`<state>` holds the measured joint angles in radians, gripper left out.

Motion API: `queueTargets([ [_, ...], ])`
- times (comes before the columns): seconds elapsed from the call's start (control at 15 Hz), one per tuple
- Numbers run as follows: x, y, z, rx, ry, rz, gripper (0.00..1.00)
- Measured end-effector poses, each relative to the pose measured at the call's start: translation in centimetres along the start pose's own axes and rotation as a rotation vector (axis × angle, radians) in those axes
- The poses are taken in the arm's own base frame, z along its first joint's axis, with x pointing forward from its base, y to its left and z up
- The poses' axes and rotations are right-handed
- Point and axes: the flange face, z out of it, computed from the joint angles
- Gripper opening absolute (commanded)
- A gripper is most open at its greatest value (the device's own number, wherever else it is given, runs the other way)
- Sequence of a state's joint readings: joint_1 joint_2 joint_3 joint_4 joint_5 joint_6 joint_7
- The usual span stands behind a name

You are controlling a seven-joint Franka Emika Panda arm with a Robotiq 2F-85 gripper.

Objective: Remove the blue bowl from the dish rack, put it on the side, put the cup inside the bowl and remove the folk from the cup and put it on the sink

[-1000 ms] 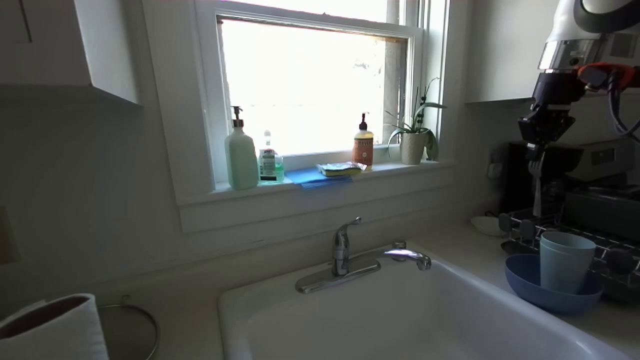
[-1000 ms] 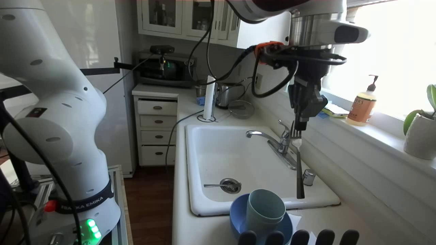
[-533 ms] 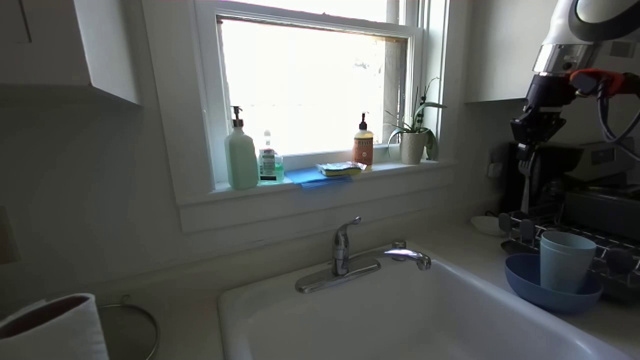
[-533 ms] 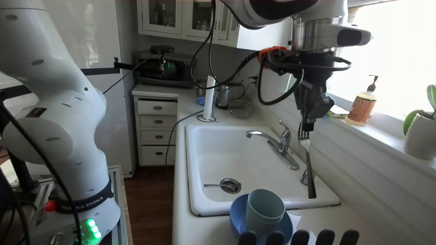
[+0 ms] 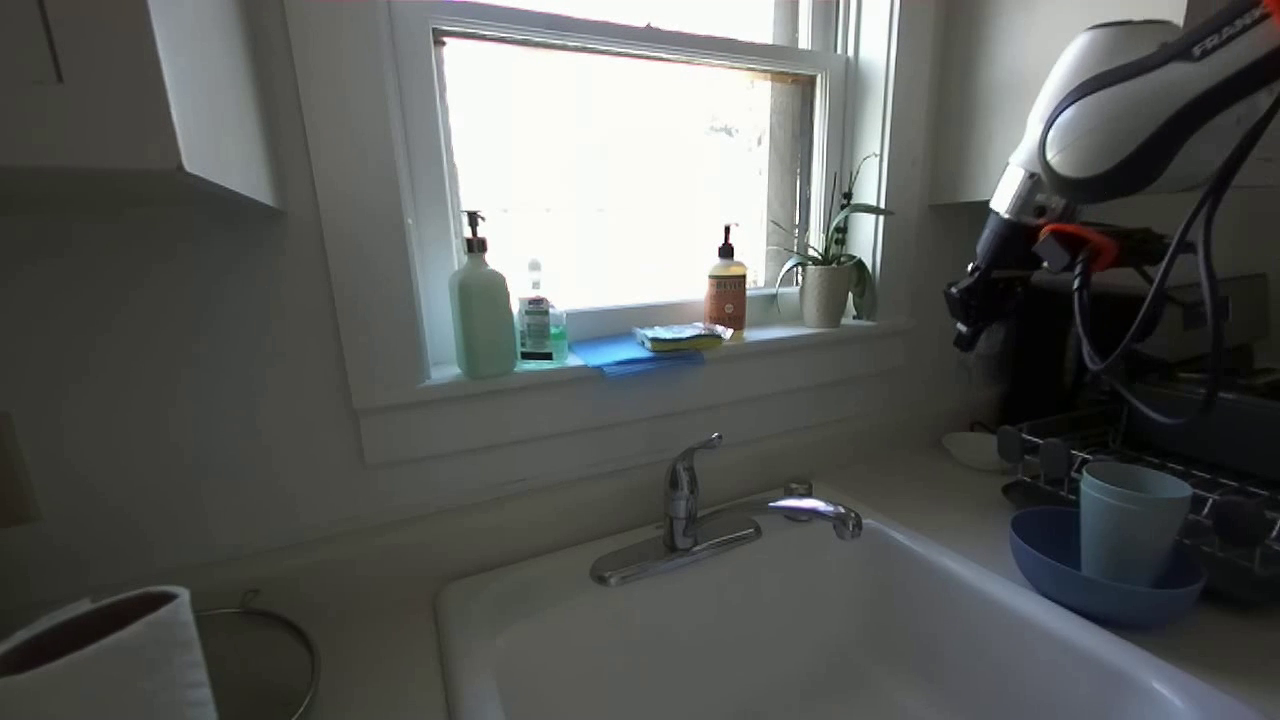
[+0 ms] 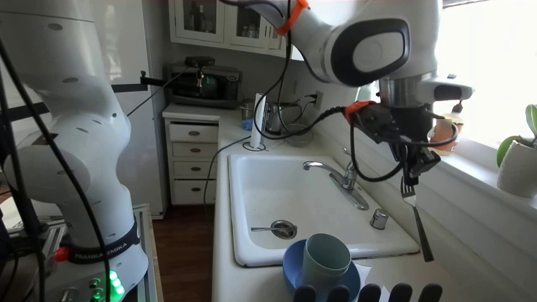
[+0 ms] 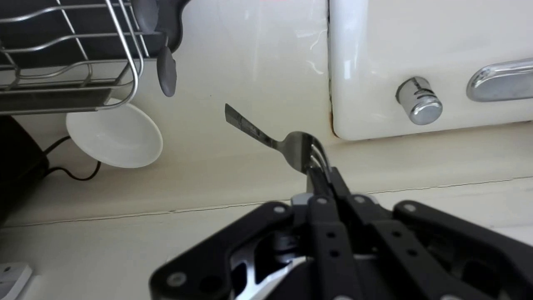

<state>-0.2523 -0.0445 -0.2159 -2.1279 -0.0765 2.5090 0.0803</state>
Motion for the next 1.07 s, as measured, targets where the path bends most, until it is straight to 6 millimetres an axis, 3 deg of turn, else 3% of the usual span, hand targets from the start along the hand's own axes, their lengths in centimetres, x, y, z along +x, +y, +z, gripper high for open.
queueTargets([
  [0.47,2.5,-0.9,8.8,-0.045,-0.042,-0.022,0.01],
  [0.93,2.9,-0.9,16.2,-0.103,-0.091,-0.062,0.01],
  [1.07,3.2,-1.5,17.2,-0.119,-0.097,-0.087,0.01],
])
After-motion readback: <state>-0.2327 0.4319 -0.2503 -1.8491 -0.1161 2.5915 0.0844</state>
